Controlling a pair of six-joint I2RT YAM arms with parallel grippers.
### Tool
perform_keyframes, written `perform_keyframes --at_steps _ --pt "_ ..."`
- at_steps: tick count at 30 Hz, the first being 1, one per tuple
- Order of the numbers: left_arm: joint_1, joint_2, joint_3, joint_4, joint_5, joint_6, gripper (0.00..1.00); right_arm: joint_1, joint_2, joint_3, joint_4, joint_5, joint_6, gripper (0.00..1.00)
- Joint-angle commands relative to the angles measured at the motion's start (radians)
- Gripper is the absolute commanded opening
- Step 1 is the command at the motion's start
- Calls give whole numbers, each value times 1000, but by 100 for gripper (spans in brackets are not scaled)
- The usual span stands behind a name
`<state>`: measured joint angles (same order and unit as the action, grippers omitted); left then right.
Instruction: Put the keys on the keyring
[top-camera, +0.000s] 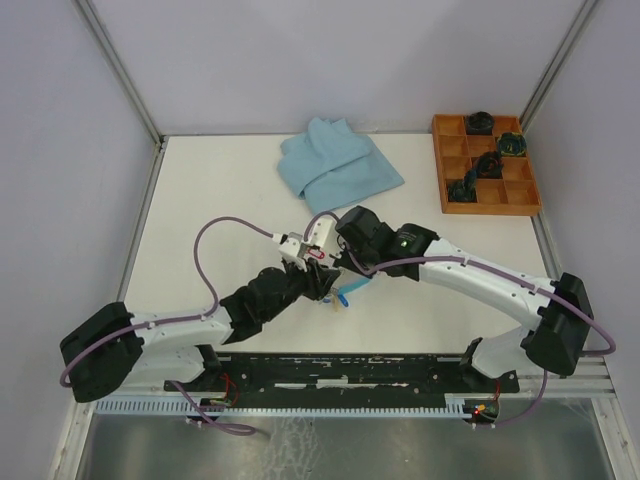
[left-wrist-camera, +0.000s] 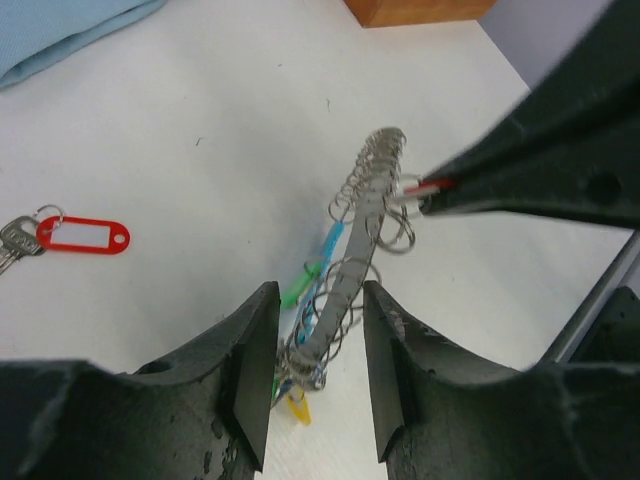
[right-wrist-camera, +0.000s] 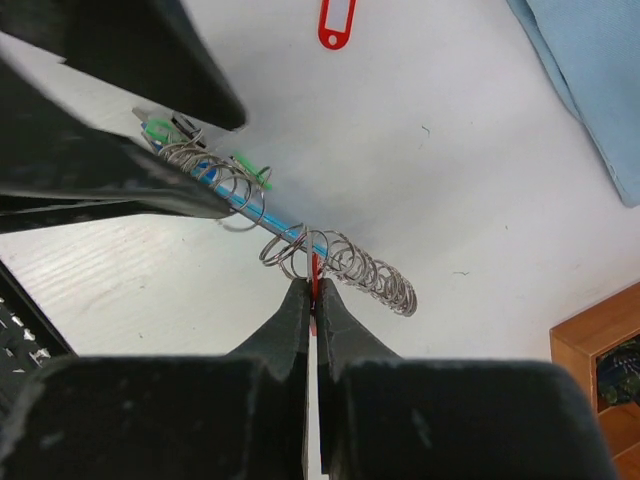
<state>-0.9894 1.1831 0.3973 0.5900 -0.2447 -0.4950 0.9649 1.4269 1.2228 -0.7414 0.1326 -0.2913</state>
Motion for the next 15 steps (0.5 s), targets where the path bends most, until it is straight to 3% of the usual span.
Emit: perform_keyframes --at_steps 1,5,9,15 --pt "-34 -121 -78 85 -44 102 47 -19 3 28 88 8 17 1" --pt "-39 -166 -122 105 47 116 52 -21 2 23 96 -7 14 1" --pt "-46 -108 -112 154 96 117 56 -21 2 20 102 -16 14 1" --pt "-45 28 -52 131 -49 139 56 -21 -14 15 91 -34 12 1"
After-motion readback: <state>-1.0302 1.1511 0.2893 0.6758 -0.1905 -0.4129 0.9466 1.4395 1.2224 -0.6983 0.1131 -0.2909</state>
